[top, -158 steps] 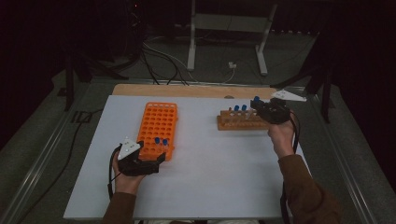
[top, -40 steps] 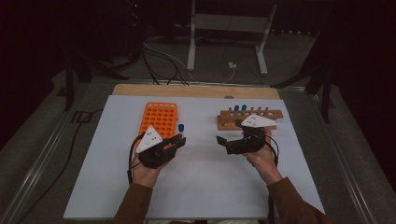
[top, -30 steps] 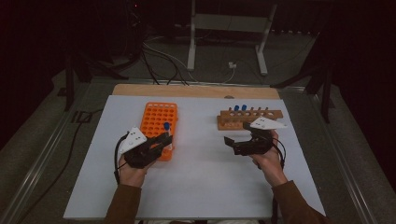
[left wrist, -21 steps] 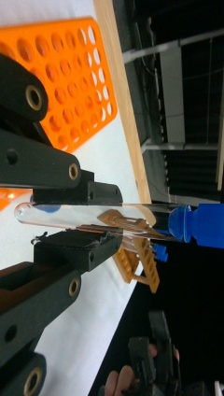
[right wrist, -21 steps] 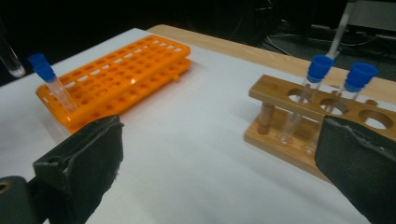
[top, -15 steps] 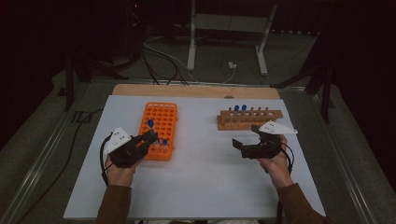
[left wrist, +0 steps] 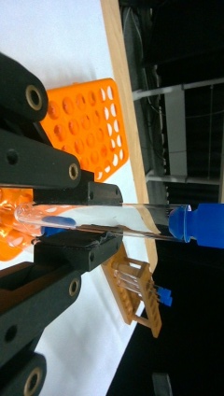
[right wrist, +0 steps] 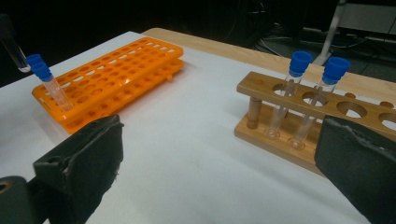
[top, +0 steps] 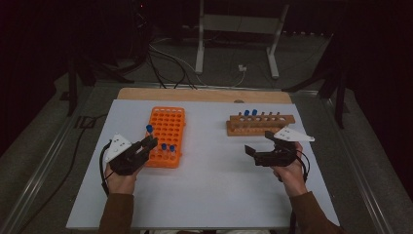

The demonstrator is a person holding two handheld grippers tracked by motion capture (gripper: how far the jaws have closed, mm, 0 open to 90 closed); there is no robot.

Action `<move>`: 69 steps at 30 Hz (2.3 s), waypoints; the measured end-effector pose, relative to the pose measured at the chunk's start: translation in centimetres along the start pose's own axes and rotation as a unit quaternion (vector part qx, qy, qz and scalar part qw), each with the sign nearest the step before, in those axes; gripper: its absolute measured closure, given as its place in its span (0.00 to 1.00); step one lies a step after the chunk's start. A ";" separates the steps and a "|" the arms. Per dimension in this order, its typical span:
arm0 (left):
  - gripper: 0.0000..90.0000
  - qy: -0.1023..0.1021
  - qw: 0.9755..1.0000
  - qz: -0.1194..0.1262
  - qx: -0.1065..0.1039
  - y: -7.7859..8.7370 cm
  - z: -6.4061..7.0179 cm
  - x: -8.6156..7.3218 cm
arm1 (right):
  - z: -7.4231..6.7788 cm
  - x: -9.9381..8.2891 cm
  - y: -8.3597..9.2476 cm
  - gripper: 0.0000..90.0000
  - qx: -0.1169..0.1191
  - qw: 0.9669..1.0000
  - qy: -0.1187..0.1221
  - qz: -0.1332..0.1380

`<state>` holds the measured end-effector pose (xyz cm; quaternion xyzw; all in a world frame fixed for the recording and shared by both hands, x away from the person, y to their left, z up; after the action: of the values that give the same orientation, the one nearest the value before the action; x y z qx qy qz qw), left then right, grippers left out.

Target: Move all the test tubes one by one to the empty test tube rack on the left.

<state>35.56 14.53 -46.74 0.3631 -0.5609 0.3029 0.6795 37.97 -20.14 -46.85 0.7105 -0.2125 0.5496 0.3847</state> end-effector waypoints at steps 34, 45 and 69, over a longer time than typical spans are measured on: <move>0.86 -0.036 0.990 -0.140 0.000 -1.8 -0.5 -6.8 | -0.4 -0.4 0.0 0.01 0.008 1.000 -0.001 -0.002; 0.87 -0.045 0.986 -0.161 0.006 -1.9 -0.5 -7.5 | -0.6 -0.6 -0.2 0.01 0.013 1.000 0.001 -0.006; 0.61 0.012 0.994 -0.109 -0.005 -0.4 0.0 -5.5 | -0.3 -0.6 -0.3 0.01 0.011 1.000 -0.003 -0.006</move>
<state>34.85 14.34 -52.18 0.4152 -0.5109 0.2287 0.7171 37.77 -19.79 -47.45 0.7180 -0.2031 0.5471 0.3793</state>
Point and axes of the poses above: each handheld gripper's, and its own axes: y roughly backward along the jaws, x roughly out of its top, z roughly to its right, the point moved 9 cm from there along -y, roughly forward along the jaws, and after that the axes turned 7 degrees about z, right-handed, at the moved point
